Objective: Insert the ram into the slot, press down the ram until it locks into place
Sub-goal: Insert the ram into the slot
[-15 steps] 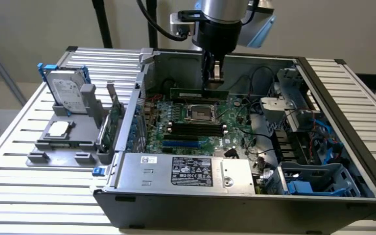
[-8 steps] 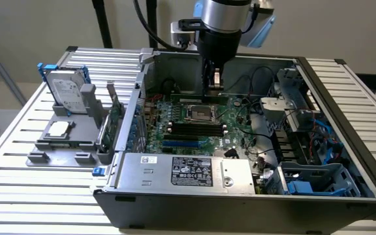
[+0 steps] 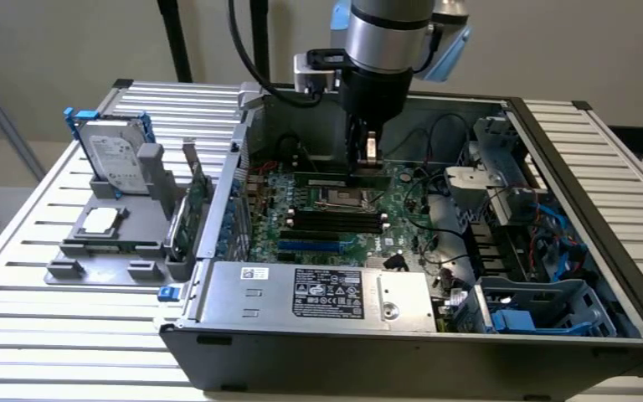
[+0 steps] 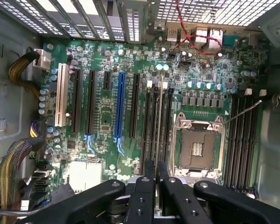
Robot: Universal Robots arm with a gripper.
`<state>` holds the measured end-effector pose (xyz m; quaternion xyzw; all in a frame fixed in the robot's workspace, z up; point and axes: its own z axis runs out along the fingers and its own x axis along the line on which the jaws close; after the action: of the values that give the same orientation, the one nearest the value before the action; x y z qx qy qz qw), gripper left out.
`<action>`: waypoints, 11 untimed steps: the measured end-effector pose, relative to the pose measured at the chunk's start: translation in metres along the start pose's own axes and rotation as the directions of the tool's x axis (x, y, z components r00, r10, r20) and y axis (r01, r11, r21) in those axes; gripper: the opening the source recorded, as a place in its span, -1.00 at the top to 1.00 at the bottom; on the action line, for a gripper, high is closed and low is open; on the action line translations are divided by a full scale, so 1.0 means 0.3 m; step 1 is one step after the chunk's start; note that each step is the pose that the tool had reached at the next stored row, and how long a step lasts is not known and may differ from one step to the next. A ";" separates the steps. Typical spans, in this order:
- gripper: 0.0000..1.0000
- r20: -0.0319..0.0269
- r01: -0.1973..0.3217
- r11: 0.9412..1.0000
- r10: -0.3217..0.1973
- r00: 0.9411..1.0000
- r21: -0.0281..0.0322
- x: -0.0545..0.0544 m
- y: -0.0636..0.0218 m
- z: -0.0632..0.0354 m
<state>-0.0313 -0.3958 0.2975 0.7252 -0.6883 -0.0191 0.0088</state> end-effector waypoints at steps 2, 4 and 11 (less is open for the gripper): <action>0.73 0.000 0.000 1.000 0.000 1.000 0.000 0.003 -0.001 0.012; 0.73 0.000 0.000 1.000 0.000 1.000 0.000 0.005 -0.001 0.024; 0.73 0.000 0.000 1.000 0.000 1.000 0.000 0.013 -0.003 0.066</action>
<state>-0.0310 -0.3995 0.2776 0.7252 -0.6883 -0.0191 0.0089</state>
